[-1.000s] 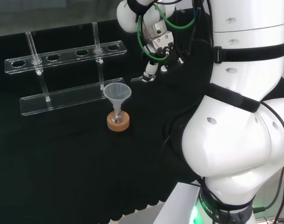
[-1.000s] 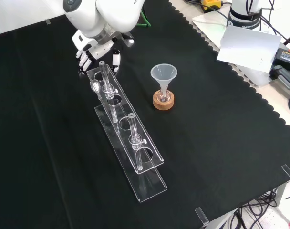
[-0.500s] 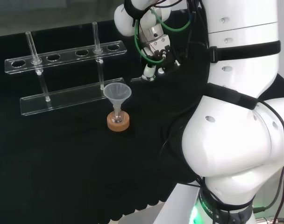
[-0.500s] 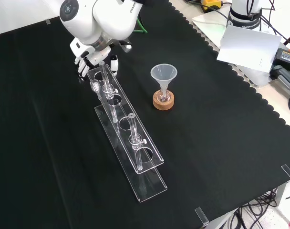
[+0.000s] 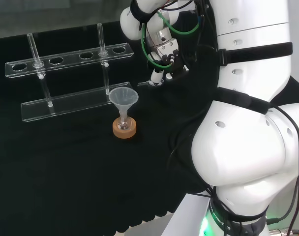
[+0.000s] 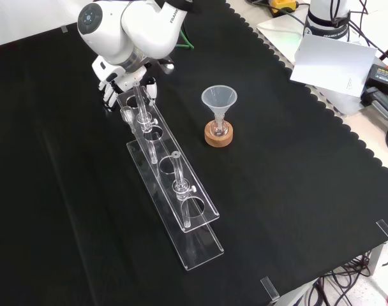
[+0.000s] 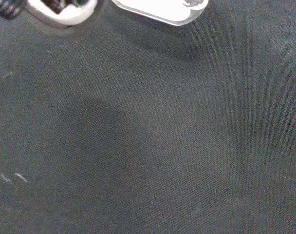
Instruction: Pick up the weighing funnel.
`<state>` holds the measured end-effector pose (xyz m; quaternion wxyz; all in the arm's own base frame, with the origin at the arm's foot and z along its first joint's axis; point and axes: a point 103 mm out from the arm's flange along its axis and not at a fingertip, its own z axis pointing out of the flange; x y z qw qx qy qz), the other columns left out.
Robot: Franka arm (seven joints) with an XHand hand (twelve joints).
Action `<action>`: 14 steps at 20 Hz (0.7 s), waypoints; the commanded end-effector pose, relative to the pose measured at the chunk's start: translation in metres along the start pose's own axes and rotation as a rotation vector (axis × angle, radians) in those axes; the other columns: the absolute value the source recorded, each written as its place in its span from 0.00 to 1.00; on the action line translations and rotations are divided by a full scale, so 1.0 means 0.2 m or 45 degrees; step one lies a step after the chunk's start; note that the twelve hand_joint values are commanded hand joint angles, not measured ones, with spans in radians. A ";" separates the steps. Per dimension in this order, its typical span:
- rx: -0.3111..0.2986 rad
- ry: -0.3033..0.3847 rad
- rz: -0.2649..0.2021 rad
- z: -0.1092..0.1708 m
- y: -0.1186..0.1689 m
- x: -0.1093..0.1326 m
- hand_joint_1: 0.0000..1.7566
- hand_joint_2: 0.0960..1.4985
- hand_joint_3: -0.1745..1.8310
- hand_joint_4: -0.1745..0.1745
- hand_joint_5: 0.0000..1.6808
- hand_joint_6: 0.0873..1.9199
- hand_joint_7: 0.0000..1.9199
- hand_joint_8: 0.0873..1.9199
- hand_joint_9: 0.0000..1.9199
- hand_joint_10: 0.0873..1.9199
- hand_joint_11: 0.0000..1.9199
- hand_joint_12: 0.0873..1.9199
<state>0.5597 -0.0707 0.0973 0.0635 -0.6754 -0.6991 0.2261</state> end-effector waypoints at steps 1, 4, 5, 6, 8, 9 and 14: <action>0.019 -0.006 -0.002 0.02 0.02 0.00 0.48 0.39 0.33 0.45 0.38 0.13 0.22 0.30 0.37 0.22 0.23 0.65; 0.020 -0.006 -0.006 0.03 0.03 -0.01 0.49 0.38 0.34 0.46 0.36 0.20 0.22 0.30 0.37 0.22 0.23 0.65; 0.017 -0.006 -0.010 0.03 0.03 -0.01 0.49 0.38 0.34 0.46 0.36 0.21 0.22 0.30 0.37 0.22 0.23 0.65; 0.014 -0.007 -0.013 0.04 0.03 -0.01 0.49 0.38 0.34 0.46 0.36 0.21 0.22 0.30 0.37 0.22 0.23 0.65; 0.009 -0.001 -0.022 0.04 0.03 -0.02 0.49 0.38 0.34 0.46 0.35 0.23 0.22 0.30 0.37 0.23 0.23 0.65; 0.006 0.003 -0.027 0.04 0.03 -0.03 0.50 0.38 0.34 0.46 0.35 0.24 0.22 0.30 0.37 0.23 0.23 0.65; -0.009 0.011 -0.038 0.06 0.05 -0.04 0.50 0.38 0.34 0.47 0.35 0.26 0.22 0.31 0.38 0.23 0.23 0.65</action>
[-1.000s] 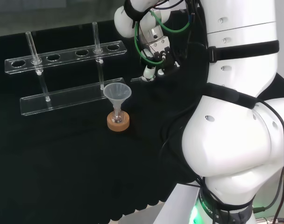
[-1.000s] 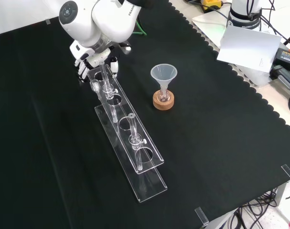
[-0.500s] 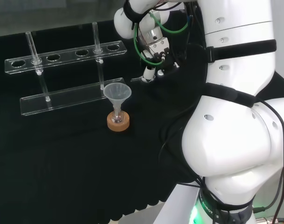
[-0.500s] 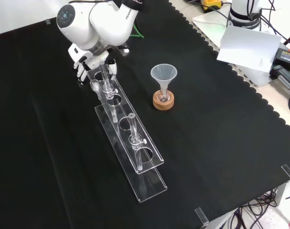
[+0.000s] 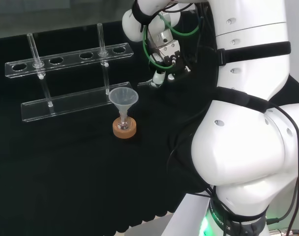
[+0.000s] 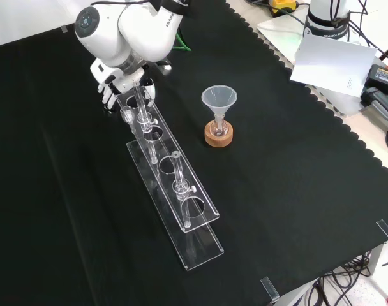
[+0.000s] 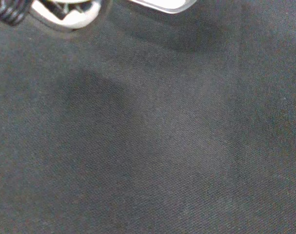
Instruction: Pick up the weighing funnel.
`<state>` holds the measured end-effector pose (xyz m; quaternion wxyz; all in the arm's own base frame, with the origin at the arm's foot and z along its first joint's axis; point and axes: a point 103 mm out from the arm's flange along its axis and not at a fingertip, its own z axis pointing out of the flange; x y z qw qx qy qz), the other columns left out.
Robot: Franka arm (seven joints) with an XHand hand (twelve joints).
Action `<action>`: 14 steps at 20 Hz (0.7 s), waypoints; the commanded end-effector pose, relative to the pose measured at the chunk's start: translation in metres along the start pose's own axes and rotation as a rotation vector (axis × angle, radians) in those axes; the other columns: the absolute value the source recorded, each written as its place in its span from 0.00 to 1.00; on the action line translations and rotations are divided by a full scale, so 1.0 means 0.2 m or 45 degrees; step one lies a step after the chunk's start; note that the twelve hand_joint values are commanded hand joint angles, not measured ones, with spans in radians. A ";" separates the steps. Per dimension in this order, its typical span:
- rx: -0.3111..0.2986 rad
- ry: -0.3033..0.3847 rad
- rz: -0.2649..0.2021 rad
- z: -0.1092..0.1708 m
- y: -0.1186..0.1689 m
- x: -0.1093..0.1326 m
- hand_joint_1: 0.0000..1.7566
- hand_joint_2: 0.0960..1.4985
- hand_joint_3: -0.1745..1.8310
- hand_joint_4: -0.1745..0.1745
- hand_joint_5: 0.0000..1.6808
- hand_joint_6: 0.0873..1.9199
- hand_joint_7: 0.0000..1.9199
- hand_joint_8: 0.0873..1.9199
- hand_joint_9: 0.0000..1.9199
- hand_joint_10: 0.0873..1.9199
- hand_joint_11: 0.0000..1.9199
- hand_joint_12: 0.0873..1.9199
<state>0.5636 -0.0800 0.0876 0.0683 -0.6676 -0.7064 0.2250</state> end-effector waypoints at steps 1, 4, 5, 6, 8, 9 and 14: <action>-0.015 0.004 -0.009 0.02 0.01 0.00 0.50 0.38 0.34 0.47 0.35 0.26 0.22 0.31 0.38 0.23 0.24 0.65; -0.016 0.001 -0.013 0.03 0.02 0.01 0.51 0.37 0.34 0.48 0.36 0.27 0.23 0.31 0.39 0.23 0.24 0.66; -0.015 0.000 -0.014 0.04 0.02 0.01 0.51 0.37 0.35 0.48 0.37 0.27 0.23 0.31 0.39 0.23 0.24 0.66; -0.014 0.000 -0.015 0.04 0.02 0.01 0.51 0.37 0.35 0.49 0.37 0.27 0.23 0.31 0.39 0.23 0.24 0.65; -0.013 -0.001 -0.015 0.05 0.03 0.01 0.51 0.37 0.35 0.49 0.38 0.28 0.23 0.31 0.39 0.23 0.25 0.65; -0.015 0.001 -0.015 0.05 0.03 0.01 0.51 0.37 0.35 0.50 0.38 0.28 0.24 0.31 0.39 0.23 0.25 0.65; -0.018 -0.002 -0.013 0.05 0.03 0.01 0.51 0.37 0.35 0.51 0.39 0.29 0.24 0.31 0.40 0.23 0.25 0.65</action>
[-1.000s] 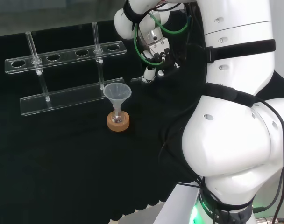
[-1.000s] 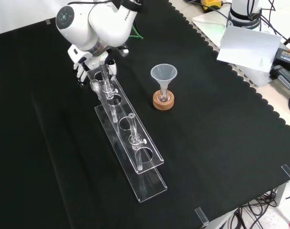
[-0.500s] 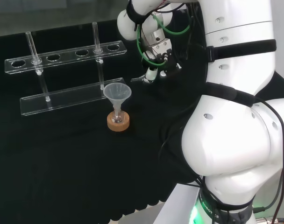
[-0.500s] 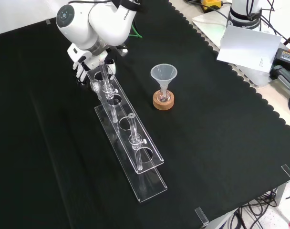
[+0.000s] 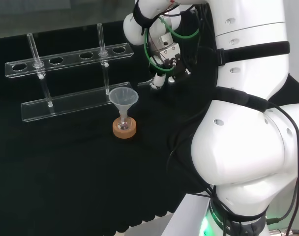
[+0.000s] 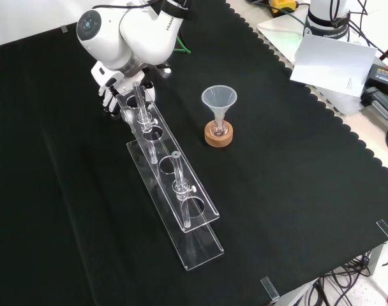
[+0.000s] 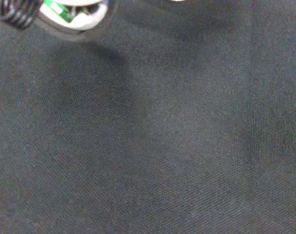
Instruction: Pick up the weighing funnel.
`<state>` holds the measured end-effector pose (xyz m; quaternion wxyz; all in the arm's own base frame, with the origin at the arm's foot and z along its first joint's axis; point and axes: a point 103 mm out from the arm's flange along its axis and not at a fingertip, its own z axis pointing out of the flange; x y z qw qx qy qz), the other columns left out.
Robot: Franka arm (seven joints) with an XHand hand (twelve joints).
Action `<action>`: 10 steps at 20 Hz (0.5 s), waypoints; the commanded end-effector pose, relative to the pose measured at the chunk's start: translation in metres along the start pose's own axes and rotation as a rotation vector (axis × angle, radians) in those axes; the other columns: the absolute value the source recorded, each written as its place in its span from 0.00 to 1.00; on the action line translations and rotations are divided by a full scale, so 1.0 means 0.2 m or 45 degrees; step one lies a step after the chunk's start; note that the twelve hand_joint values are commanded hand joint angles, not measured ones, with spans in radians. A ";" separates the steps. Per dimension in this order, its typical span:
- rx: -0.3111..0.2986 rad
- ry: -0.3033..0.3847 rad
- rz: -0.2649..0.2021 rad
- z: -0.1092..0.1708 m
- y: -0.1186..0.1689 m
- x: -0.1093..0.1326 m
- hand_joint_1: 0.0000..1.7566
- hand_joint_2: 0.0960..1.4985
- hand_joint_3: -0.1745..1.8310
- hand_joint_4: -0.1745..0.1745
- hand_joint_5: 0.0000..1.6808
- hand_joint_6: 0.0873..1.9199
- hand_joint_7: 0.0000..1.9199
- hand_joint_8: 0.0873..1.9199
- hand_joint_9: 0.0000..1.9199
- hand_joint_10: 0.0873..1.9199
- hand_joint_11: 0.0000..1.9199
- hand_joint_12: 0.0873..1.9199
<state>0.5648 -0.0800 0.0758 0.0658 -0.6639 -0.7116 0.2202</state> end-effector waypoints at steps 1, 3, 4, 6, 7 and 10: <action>-0.005 -0.005 0.005 0.01 0.00 -0.01 0.52 0.37 0.35 0.51 0.39 0.29 0.24 0.31 0.40 0.23 0.25 0.65; -0.011 -0.008 0.009 0.01 0.00 -0.01 0.52 0.37 0.35 0.52 0.39 0.30 0.24 0.31 0.40 0.23 0.25 0.65; -0.014 -0.008 0.009 0.02 0.00 0.00 0.52 0.38 0.35 0.52 0.39 0.30 0.24 0.31 0.40 0.23 0.26 0.65; -0.023 -0.010 0.007 0.01 0.01 -0.01 0.52 0.38 0.35 0.52 0.39 0.30 0.24 0.31 0.40 0.23 0.26 0.65; -0.026 -0.011 0.005 0.01 0.01 -0.01 0.52 0.38 0.35 0.52 0.39 0.30 0.24 0.31 0.40 0.23 0.26 0.65; -0.045 -0.016 0.003 0.02 0.01 -0.01 0.52 0.38 0.35 0.53 0.40 0.31 0.25 0.31 0.40 0.23 0.26 0.65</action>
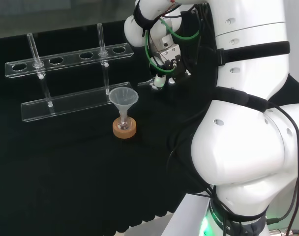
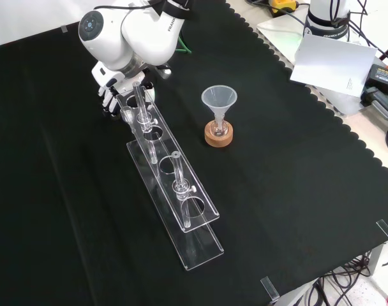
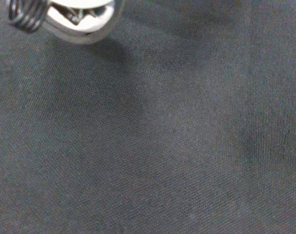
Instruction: Pick up the weighing funnel.
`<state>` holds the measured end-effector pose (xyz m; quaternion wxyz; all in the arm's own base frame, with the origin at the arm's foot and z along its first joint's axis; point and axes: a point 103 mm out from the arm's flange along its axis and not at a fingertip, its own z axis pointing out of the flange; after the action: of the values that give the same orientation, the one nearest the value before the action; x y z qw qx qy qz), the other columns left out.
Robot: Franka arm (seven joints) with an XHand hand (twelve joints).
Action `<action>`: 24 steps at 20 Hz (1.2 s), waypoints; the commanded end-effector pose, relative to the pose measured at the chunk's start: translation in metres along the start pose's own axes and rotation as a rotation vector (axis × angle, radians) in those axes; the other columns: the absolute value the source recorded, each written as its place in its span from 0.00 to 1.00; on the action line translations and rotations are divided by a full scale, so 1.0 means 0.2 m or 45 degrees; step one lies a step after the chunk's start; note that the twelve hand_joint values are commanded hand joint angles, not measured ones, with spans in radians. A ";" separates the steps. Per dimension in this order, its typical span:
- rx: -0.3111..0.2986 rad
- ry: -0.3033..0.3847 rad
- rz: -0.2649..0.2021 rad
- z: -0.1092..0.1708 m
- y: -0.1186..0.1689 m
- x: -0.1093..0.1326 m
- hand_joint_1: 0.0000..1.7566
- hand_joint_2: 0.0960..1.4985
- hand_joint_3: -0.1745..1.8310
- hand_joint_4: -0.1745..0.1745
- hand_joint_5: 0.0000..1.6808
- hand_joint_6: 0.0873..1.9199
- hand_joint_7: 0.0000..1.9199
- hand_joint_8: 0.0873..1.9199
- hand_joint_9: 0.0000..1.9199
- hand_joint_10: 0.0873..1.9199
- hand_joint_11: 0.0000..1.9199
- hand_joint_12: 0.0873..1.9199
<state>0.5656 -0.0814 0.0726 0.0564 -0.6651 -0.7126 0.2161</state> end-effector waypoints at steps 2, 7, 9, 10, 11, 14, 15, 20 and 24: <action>-0.032 -0.012 0.002 0.01 0.00 0.00 0.52 0.38 0.36 0.53 0.40 0.31 0.25 0.31 0.40 0.23 0.26 0.65; -0.032 -0.011 0.004 0.02 0.00 0.00 0.53 0.38 0.36 0.53 0.41 0.32 0.25 0.31 0.40 0.23 0.27 0.64; -0.036 -0.012 0.004 0.02 0.00 0.00 0.53 0.38 0.36 0.54 0.42 0.32 0.26 0.31 0.40 0.23 0.28 0.64; -0.037 -0.009 0.003 0.02 0.00 0.00 0.54 0.38 0.36 0.54 0.42 0.32 0.26 0.31 0.41 0.23 0.28 0.64; -0.037 -0.008 0.003 0.02 0.00 0.00 0.54 0.38 0.36 0.54 0.42 0.32 0.26 0.31 0.41 0.23 0.28 0.64; -0.043 -0.004 0.002 0.02 0.00 0.00 0.54 0.38 0.36 0.54 0.42 0.32 0.26 0.31 0.41 0.23 0.28 0.64; -0.043 -0.005 0.001 0.02 0.00 0.00 0.54 0.38 0.36 0.54 0.42 0.32 0.26 0.31 0.41 0.23 0.28 0.63; -0.034 -0.004 0.000 0.02 0.01 0.00 0.54 0.38 0.37 0.54 0.43 0.33 0.26 0.31 0.41 0.22 0.29 0.63; -0.027 -0.006 -0.002 0.01 0.02 0.02 0.54 0.38 0.37 0.54 0.43 0.33 0.26 0.31 0.41 0.22 0.29 0.63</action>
<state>0.5678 -0.0811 0.0691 0.0457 -0.6654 -0.7155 0.2080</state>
